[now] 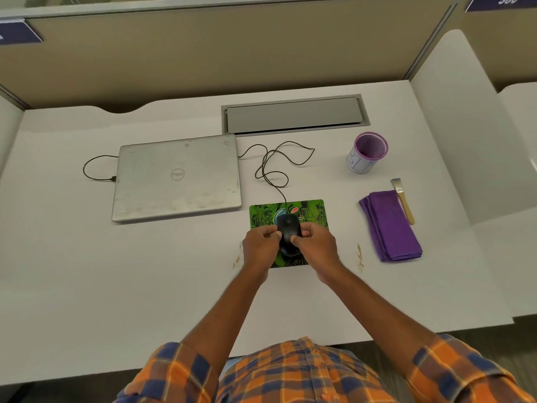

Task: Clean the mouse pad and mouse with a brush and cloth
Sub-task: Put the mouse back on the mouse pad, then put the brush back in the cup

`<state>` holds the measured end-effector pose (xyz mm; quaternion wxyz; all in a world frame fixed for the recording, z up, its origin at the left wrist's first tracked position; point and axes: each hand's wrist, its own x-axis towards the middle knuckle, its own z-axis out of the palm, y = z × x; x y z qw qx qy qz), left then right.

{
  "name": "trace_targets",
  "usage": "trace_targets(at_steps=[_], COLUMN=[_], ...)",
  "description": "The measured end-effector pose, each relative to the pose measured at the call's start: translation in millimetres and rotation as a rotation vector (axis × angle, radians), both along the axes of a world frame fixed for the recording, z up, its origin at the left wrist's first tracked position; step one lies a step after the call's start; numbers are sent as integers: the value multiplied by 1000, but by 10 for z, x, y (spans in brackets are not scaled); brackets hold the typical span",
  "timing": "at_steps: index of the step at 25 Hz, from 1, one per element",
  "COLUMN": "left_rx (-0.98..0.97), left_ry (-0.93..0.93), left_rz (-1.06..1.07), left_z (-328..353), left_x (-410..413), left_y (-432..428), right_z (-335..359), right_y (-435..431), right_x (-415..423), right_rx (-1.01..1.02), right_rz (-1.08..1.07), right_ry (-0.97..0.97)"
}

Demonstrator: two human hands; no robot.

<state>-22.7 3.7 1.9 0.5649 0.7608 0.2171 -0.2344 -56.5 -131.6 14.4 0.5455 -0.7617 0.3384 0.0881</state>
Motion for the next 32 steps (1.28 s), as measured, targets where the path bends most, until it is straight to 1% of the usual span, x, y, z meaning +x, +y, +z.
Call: trace_targets(at_steps=[11, 19, 21, 24, 25, 27, 32], left_rx=[43, 55, 89, 176, 158, 52, -166], left_ry=[34, 29, 12, -68, -89, -100, -56], left_rz=[31, 13, 41, 109, 123, 114, -83], left_z=[-74, -113, -93, 1, 46, 143, 348], left_x=[-5, -14, -14, 13, 40, 121, 291], left_y=[-211, -189, -195, -253, -299, -459, -1140], right_z=[-185, -218, -228, -185, -157, -92, 77], right_y=[-211, -225, -240, -356, -425, -614, -1291], right_x=[68, 53, 44, 45, 46, 49, 90], right_rx=[-40, -5, -1, 10, 6, 0, -88], right_rz=[67, 56, 48, 14, 3, -34, -144], right_ry=[53, 41, 42, 44, 35, 4, -54])
